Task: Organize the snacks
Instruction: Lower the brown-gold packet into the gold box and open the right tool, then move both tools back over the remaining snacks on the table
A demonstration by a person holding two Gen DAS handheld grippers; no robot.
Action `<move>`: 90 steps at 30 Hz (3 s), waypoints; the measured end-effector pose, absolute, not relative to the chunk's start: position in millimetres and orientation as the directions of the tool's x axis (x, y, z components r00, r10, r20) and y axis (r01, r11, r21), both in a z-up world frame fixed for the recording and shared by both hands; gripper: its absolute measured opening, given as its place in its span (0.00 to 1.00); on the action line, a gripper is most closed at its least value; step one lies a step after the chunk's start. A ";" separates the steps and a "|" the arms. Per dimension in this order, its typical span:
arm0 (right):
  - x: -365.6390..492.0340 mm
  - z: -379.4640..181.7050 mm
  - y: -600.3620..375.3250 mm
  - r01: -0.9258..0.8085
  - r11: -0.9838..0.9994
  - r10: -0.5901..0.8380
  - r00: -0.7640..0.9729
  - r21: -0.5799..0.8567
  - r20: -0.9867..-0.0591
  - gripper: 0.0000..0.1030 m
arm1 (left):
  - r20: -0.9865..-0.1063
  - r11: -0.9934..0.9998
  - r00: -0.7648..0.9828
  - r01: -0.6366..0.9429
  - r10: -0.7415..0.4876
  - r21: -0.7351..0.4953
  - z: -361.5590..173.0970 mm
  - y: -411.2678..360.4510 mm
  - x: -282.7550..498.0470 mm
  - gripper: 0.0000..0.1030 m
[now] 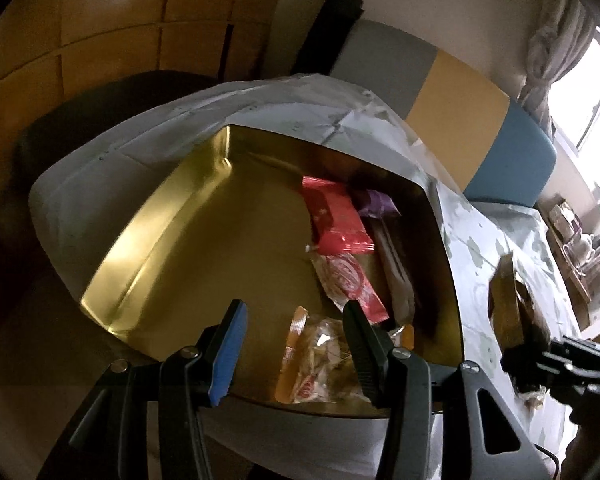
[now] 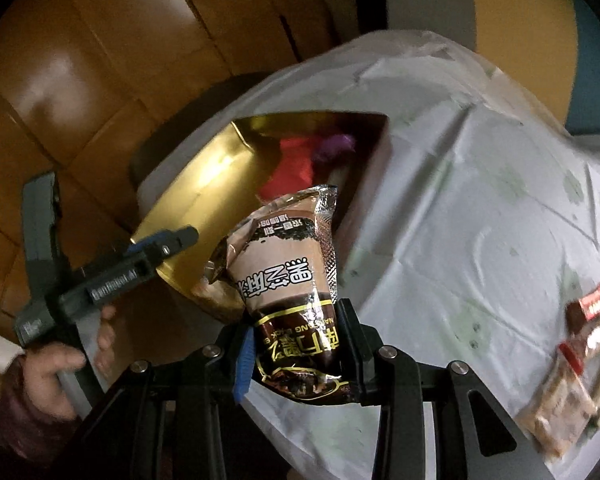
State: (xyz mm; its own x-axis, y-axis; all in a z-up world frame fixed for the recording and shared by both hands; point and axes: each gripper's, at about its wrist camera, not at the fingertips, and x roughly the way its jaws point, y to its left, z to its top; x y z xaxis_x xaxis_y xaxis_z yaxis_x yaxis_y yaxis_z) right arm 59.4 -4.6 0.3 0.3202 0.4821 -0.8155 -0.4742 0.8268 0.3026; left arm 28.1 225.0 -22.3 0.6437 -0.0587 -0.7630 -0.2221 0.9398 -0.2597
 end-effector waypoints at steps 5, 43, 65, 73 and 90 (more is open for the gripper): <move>70.0 4.2 23.3 -0.498 0.818 0.487 0.331 0.289 -0.808 0.37 | -0.762 0.936 0.645 -0.237 -0.048 -0.259 -23.0 230.5 26.4 0.49; 66.0 -26.4 38.1 -0.530 0.830 0.418 0.390 0.171 -0.820 0.17 | -0.777 0.958 0.626 -0.177 -0.069 -0.227 -28.9 211.8 25.0 0.49; 67.5 -13.9 -135.6 -0.202 0.978 0.158 0.509 0.061 -0.846 0.44 | -0.756 0.986 0.640 0.022 -0.139 -0.163 -5.5 150.3 31.5 0.49; 74.6 -14.0 -246.8 -0.005 0.999 -0.043 0.490 -0.052 -0.871 0.53 | -0.765 0.985 0.621 0.132 -0.171 -0.113 -2.4 110.0 36.2 0.49; 79.5 -31.5 -353.8 0.320 0.947 -0.116 0.442 0.036 -0.889 0.58 | -0.803 0.946 0.559 0.325 -0.209 -0.020 -7.1 22.0 51.0 0.49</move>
